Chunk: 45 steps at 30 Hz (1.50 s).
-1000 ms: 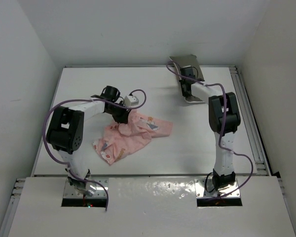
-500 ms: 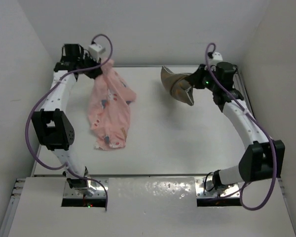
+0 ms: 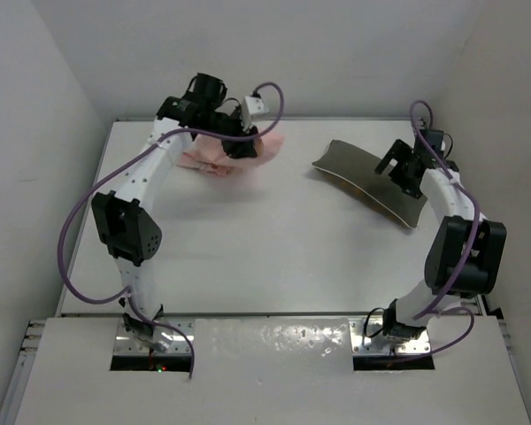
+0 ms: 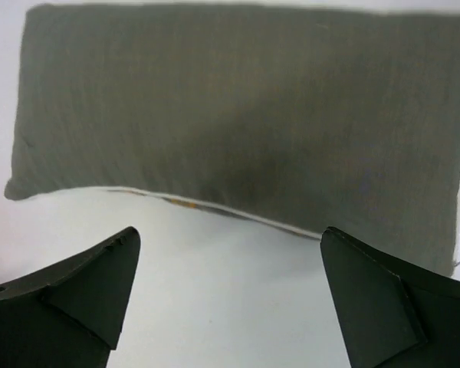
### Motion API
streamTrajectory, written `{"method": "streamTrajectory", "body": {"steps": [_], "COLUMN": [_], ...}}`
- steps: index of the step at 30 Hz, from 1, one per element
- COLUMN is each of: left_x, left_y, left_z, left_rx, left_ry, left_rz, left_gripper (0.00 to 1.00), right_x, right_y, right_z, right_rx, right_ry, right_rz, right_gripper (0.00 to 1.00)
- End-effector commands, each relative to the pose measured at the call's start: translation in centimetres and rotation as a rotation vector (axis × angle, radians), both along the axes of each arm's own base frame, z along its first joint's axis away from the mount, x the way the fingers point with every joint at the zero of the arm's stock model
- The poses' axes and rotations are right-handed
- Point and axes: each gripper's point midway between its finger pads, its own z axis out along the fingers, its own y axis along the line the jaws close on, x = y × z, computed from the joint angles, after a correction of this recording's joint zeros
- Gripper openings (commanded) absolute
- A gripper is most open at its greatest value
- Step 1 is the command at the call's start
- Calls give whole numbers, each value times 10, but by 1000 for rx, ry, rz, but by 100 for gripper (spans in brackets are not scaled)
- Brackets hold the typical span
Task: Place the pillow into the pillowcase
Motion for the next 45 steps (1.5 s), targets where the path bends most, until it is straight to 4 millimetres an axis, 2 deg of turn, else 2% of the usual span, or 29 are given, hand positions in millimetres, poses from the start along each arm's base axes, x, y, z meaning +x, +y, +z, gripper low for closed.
{"method": "streamTrajectory", "body": {"steps": [1,2,3,4,6,8,10,11,12,13,14,15,16,17,18,20,22,26,28,30,32,33,36,38,39,40,42,43,45], "left_x": [-49,-69,-75,-79,-73,-51,-28,4,19,28,53,59,61,69,72,73,74,79,83,93,109,114,143,155,158,163,166,169,173], "left_y": [-24,-29,-29,-28,-22,-18,6,28,44,60,97,117,134,168,182,218,231,263,267,269,271,271,271,263,260,247,234,221,207], "left_z": [-5,-10,-14,-17,-23,-21,-27,-25,-26,-39,-44,-51,-66,-74,-81,-95,-104,-134,-147,-164,-166,-182,-185,-191,-192,-191,-196,-196,-202], "left_rx": [-42,-39,-30,-20,4,-14,-33,-25,-27,-43,-19,-6,3,33,38,13,-17,-1,11,20,-2,5,-36,-42,-29,-38,-39,-60,-71], "left_ry": [52,95,98,95,107,113,181,125,127,209,161,162,199,188,202,249,274,240,234,241,229,254,228,203,179,157,150,152,169], "left_rz": [-250,-309,-340,-356,-310,-192,6,143,268,429,591,674,765,882,934,1036,1084,1181,1189,1191,1207,1210,1215,1189,1172,1139,1097,1061,1018], "left_gripper": [47,56,69,74,79,78,43,20,0,0,0,0,1,12,28,41,52,62,67,69,70,70,71,73,74,76,80,81,83], "right_x": [25,28,32,39,48,56,63,62,63,61,62,65,63,64,69,66,64,60,56,49,46,43,25,16,-1,-7,-27,-40,-53], "right_y": [3,0,2,14,20,64,103,133,155,183,198,213,240,255,269,303,335,358,366,365,369,373,366,366,361,363,360,368,364], "right_z": [48,54,63,73,87,92,90,86,85,71,64,66,45,40,43,16,8,-52,-63,-78,-76,-74,-69,-45,-52,-27,-25,-1,4], "right_rx": [-110,-177,-217,-252,-321,-330,-279,-258,-225,-215,-212,-210,-207,-211,-211,-233,-258,-383,-425,-453,-428,-402,-380,-353,-309,-270,-181,-83,7], "right_ry": [-85,-96,-125,-154,-203,-252,-316,-329,-357,-338,-330,-335,-297,-291,-303,-272,-286,-192,-152,-88,-85,-90,-87,-147,-129,-191,-217,-275,-291], "right_rz": [40,47,57,89,128,268,403,483,548,615,649,678,740,774,794,881,948,1032,1058,1077,1072,1086,1105,1125,1164,1183,1233,1285,1309], "right_gripper": [99,99,99,99,99,95,41,20,11,18,32,66,78,87,95,97,99,99,98,81,60,30,0,0,0,0,0,0,0]}}
